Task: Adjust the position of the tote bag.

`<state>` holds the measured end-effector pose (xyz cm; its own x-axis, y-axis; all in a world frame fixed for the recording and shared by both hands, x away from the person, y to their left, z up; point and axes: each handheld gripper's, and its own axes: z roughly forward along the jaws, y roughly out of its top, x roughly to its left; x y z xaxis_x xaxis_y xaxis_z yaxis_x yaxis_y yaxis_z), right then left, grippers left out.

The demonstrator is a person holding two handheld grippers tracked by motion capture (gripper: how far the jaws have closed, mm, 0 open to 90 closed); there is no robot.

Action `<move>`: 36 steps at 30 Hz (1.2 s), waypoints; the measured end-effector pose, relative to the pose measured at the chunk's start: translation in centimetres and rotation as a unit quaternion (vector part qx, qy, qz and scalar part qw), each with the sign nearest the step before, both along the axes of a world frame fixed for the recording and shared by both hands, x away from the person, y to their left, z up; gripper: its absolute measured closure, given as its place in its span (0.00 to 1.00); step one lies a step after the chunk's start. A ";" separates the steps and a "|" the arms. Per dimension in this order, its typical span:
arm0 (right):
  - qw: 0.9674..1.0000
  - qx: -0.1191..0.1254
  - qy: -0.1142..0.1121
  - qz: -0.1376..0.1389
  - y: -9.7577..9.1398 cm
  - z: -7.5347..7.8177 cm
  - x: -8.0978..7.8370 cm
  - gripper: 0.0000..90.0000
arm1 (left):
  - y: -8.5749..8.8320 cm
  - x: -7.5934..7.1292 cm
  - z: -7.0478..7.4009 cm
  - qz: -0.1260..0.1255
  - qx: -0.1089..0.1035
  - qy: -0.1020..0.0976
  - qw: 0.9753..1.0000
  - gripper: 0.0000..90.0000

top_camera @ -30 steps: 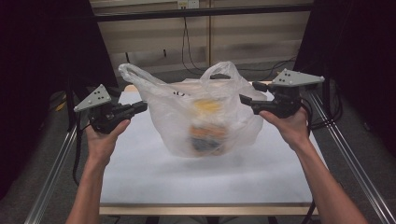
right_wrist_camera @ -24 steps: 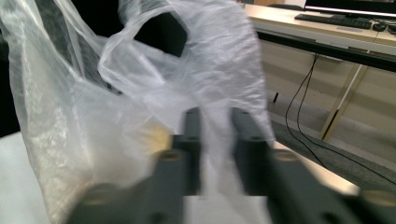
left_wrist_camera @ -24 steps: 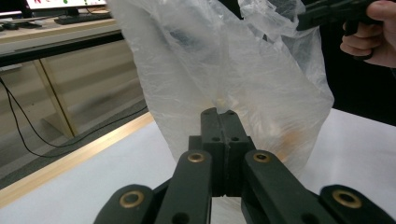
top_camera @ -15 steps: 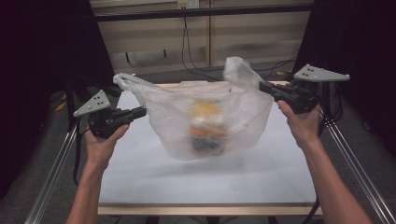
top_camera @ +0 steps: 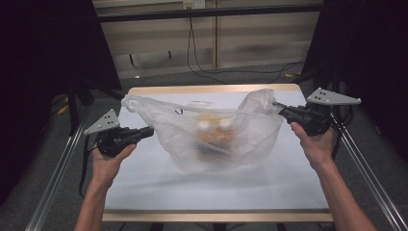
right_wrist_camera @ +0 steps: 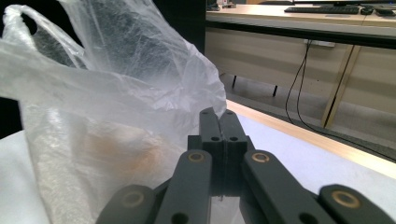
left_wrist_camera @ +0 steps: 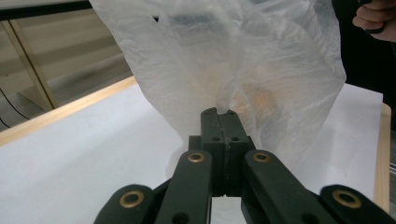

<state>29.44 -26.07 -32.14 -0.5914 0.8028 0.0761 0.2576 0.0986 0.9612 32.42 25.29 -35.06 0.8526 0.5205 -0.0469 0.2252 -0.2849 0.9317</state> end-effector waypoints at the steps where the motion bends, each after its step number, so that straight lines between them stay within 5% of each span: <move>1: 1.000 0.000 0.000 -0.002 0.0 -0.1 0.0 1.00 | 0.0 0.0 -0.4 0.005 0.007 0.002 1.000 1.00; 13: 0.999 0.010 0.030 -0.022 -0.1 -3.8 1.5 1.00 | -0.1 1.2 -3.6 0.004 0.017 0.035 0.999 1.00; 24: 0.997 0.019 0.069 -0.023 -0.7 -7.6 1.7 1.00 | -0.3 1.7 -6.1 0.004 0.052 0.061 0.997 1.00; 33: 0.995 0.005 0.099 -0.031 -1.5 -10.0 2.2 1.00 | -0.4 2.2 -7.8 0.005 0.064 0.080 0.995 1.00; 36: 0.994 0.000 0.106 -0.025 -1.2 -10.6 2.3 1.00 | -0.2 1.9 -7.4 0.004 0.046 0.078 0.996 1.00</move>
